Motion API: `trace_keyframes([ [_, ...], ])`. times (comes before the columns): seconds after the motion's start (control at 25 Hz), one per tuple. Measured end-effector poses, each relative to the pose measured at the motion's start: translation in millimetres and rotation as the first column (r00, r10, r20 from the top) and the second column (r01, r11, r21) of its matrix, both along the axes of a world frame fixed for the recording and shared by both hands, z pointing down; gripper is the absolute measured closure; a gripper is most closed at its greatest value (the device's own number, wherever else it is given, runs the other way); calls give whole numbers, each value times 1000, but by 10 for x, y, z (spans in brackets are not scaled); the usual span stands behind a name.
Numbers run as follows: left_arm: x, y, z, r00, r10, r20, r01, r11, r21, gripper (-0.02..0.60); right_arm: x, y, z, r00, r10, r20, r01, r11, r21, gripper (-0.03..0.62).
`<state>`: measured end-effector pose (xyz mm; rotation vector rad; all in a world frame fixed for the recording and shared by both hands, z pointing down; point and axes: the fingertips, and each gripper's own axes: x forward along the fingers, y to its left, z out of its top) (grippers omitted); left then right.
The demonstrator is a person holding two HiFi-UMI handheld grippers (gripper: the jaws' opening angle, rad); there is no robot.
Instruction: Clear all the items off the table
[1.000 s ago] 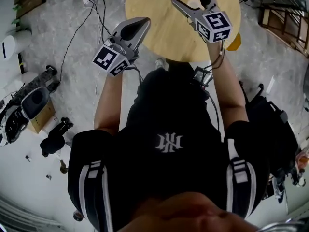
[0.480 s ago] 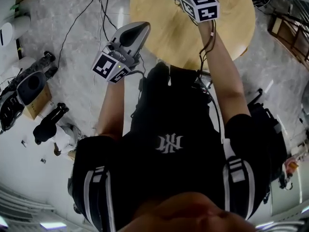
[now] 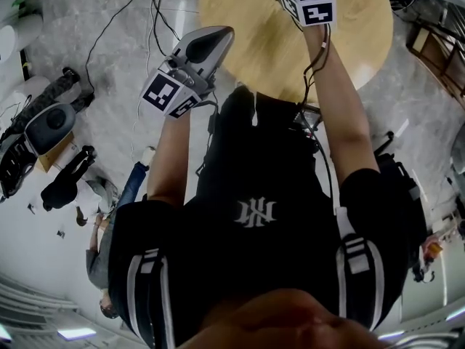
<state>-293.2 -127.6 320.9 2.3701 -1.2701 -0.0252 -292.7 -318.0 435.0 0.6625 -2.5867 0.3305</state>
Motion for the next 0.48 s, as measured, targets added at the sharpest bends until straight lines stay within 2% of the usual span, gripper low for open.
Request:
trace_keyframes([
  [0.2,-3,-5,-12,1000,-13,-3,13,1000,15,580,79,35,-78,1000,-4,22,4,1000,8,278],
  [0.36,2,142,-74,1000,-17,-6,17,1000,26,580,89,238,-406,996,-30,89,26,999,45,278],
  [0.48,-65,170,-120,1000,-10,-8,10,999,36,580,58,324,-618,994,-34,104,28,998,61,278],
])
